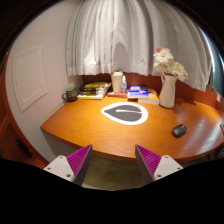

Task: Arrange mouse

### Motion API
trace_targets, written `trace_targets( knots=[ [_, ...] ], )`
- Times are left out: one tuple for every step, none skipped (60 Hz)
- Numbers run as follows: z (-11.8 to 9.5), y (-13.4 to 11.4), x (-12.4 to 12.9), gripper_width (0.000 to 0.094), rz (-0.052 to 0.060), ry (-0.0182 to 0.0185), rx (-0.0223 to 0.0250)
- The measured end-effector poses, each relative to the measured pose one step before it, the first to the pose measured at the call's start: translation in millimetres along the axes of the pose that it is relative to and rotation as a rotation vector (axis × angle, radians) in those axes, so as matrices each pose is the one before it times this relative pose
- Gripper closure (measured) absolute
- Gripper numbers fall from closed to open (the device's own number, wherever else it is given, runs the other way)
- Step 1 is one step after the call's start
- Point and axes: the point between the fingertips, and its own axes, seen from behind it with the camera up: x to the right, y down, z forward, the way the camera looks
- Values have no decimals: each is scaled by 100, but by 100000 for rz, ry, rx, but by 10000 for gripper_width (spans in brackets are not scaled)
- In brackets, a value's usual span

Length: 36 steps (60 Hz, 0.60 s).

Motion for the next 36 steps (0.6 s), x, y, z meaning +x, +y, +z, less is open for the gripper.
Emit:
trace_targets(
  knots=[
    [-164, 387, 1172, 75, 1004, 1722, -1439],
    [-83, 369, 1066, 77, 1103, 1719, -1359],
    [-48, 300, 1115, 76, 1131, 1711, -1163],
    [-41, 305, 1237, 77, 1147, 1729, -852],
    [-35, 189, 1186, 76, 1211, 1769, -714],
    [-20, 62, 1161, 76, 1102, 1719, -726],
    [-43, 120, 1163, 76, 1008, 1655, -739],
    [54, -2, 1150, 79, 986, 1633, -592],
    [43, 13, 1142, 80, 957, 1574, -479],
    [27, -74, 1108, 82, 986, 1676, -418],
    [111, -182, 1157, 84, 924, 1666, -395],
    [165, -257, 1103, 87, 870, 1594, -303],
    [149, -287, 1077, 93, 778, 1511, -284],
    [161, -342, 1015, 93, 751, 1494, -231],
    [210, -394, 962, 94, 809, 1402, -185],
    [241, -469, 944, 92, 840, 1365, -164],
    [263, -545, 925, 91, 855, 1210, -126],
    [208, -504, 848, 90, 829, 1030, -170],
    [304, -558, 721, 88, 800, 884, -193],
    [325, -592, 694, 89, 754, 820, -145],
    [317, -659, 681, 90, 718, 716, -61],
    [324, -592, 528, 90, 601, 646, -58],
    [348, -593, 562, 91, 563, 608, -126],
    [295, -586, 473, 91, 491, 439, -152],
    [375, -665, 450, 91, 463, 401, -215],
    [322, -661, 408, 91, 330, 302, -261],
    [328, -669, 277, 91, 265, 158, -254],
    [410, -766, 184, 89, 93, 18, -126],
    [437, -743, 155, 90, 95, -24, -118],
    [425, -755, 137, 89, 65, -16, -2],
    [413, -723, 98, 88, 96, 43, 76],
    [375, -766, 157, 89, 92, 53, -18],
    [332, -681, 160, 90, 41, -94, -183],
    [382, -735, 113, 89, -19, -169, -259],
    [383, -705, 56, 91, 79, -198, -297],
    [374, -757, 75, 91, 167, -253, -356]
  ],
)
